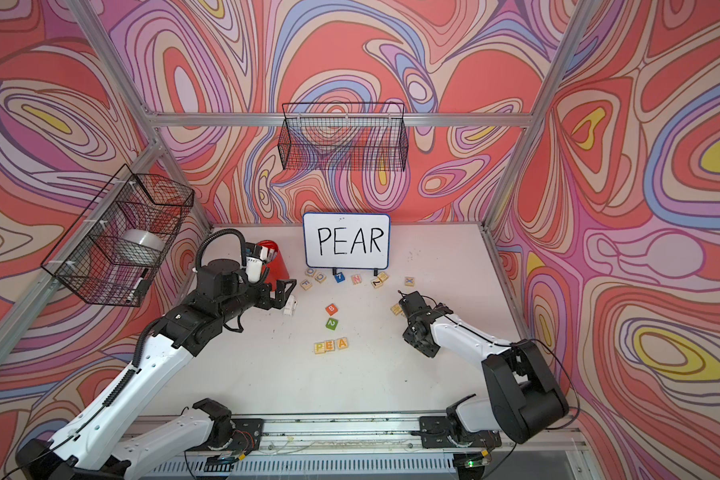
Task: Spell the uppercase word “pear” with letter blocks
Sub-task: Pick up the letter block from the center of the board, then place the letter block at the center of the board.
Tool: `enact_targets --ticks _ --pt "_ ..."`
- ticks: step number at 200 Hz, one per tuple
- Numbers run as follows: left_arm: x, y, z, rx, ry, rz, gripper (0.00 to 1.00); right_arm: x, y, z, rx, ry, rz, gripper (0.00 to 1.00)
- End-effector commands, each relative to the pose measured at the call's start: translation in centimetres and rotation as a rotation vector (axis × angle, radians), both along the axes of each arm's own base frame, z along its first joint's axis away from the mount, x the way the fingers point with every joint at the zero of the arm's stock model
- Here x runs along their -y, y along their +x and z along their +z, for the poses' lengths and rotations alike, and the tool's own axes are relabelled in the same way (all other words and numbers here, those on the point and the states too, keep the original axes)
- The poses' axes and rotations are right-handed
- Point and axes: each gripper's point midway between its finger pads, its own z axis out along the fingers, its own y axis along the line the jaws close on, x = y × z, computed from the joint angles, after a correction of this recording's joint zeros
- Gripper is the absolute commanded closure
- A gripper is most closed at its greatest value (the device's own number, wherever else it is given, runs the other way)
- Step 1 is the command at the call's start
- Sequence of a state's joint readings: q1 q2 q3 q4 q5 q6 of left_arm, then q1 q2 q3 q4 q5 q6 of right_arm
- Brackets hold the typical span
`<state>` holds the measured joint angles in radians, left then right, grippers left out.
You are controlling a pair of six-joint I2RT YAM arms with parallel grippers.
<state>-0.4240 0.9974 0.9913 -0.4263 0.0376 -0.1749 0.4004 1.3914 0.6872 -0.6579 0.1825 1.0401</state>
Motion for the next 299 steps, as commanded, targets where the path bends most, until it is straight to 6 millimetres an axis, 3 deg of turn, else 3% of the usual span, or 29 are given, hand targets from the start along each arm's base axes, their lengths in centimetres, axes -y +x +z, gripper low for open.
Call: enact_targets --ticks 1,45,81,126,179,225,237,299 --pt "0.0 0.0 0.7 0.011 0.014 -0.009 0.0 0.2 -0.1 -0.2 -0.007 -0.006 -0.001 0.64" --pt "0.0 0.0 0.6 0.008 0.016 -0.008 0.0 -1.1 1.2 2.2 0.035 -0.056 0.105 0.72" --pt "0.0 0.1 0.5 0.005 0.018 -0.007 0.0 -6.3 2.6 4.1 0.089 -0.098 0.306 0.72" --pt "-0.1 0.1 0.5 0.008 0.021 -0.003 0.0 -12.8 3.3 3.5 0.104 -0.076 0.551 0.72" --pt "-0.1 0.0 0.6 0.012 0.021 -0.002 0.0 -18.4 2.5 1.7 0.077 -0.048 0.772 0.72" --pt "-0.2 0.1 0.6 0.012 0.023 0.0 0.0 -20.8 2.2 1.4 0.082 -0.004 0.87 0.72" --pt "-0.2 0.1 0.6 0.012 0.022 0.0 0.0 -21.0 2.0 0.3 0.055 -0.009 0.895 0.72" --pt "-0.2 0.1 0.6 0.012 0.025 0.001 0.0 -22.0 2.0 -0.3 0.029 -0.01 0.947 0.72"
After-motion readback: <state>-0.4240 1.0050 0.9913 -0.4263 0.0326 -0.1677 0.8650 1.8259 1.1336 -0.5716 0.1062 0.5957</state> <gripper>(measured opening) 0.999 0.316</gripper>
